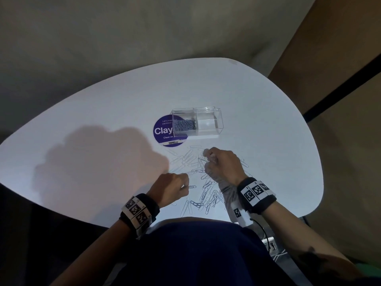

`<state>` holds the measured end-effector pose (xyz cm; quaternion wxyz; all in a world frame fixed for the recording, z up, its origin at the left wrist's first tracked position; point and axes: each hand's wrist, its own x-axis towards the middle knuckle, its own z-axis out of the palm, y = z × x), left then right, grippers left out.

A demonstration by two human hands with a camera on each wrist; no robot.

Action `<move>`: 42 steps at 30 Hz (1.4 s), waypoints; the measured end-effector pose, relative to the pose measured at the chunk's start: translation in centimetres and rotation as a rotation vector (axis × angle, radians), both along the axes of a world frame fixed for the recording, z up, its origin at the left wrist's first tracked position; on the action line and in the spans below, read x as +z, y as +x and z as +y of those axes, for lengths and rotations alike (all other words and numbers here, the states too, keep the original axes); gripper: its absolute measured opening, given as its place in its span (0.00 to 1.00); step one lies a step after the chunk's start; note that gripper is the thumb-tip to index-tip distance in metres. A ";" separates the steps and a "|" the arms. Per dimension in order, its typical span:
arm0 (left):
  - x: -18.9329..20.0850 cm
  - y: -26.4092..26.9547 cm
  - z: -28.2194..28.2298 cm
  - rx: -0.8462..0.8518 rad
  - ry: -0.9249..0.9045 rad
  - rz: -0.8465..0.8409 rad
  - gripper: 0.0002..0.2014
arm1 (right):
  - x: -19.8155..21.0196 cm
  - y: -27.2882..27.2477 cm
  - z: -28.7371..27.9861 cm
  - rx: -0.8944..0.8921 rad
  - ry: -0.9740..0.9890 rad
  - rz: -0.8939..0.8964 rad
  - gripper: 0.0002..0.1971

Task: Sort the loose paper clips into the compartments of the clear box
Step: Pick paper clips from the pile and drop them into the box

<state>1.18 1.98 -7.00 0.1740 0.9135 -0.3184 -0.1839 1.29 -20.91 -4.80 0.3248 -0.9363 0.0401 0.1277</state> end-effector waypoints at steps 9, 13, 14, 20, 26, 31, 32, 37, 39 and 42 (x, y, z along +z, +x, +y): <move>0.7 0.0 0.1 0.194 -0.329 0.379 0.09 | -1.2 -0.6 1.3 0.220 -0.154 -0.057 0.06; 2.0 0.7 0.0 0.380 -0.486 0.667 0.07 | -1.4 -0.6 1.7 0.229 -0.139 -0.091 0.05; 2.3 0.9 -0.1 0.426 -0.515 0.736 0.05 | -1.3 -0.5 1.9 0.228 -0.144 -0.108 0.05; 2.4 1.8 0.2 0.457 -0.547 0.884 0.04 | -1.3 -0.6 1.3 0.086 0.241 -0.009 0.12; 2.1 2.3 0.0 0.445 -0.464 0.968 0.10 | 0.0 -1.0 -0.6 -0.153 0.644 0.213 0.12; 2.5 2.1 -0.8 0.397 -0.427 1.032 0.10 | 0.0 -1.0 -1.9 -0.222 0.808 0.329 0.11; 2.5 2.0 -0.8 0.404 -0.434 1.029 0.08 | -0.1 -1.0 -2.1 -0.230 0.819 0.349 0.12; 2.5 1.2 -1.4 0.179 -0.269 0.688 0.18 | 0.4 -1.7 -1.9 -0.183 0.743 0.410 0.14; 1.7 0.8 -1.4 0.142 -0.180 0.561 0.24 | 0.1 -2.0 -1.6 -0.114 0.707 0.343 0.18; 1.2 -0.1 -1.2 -0.081 -0.060 0.293 0.16 | -0.2 -2.4 -1.2 0.009 0.665 0.295 0.21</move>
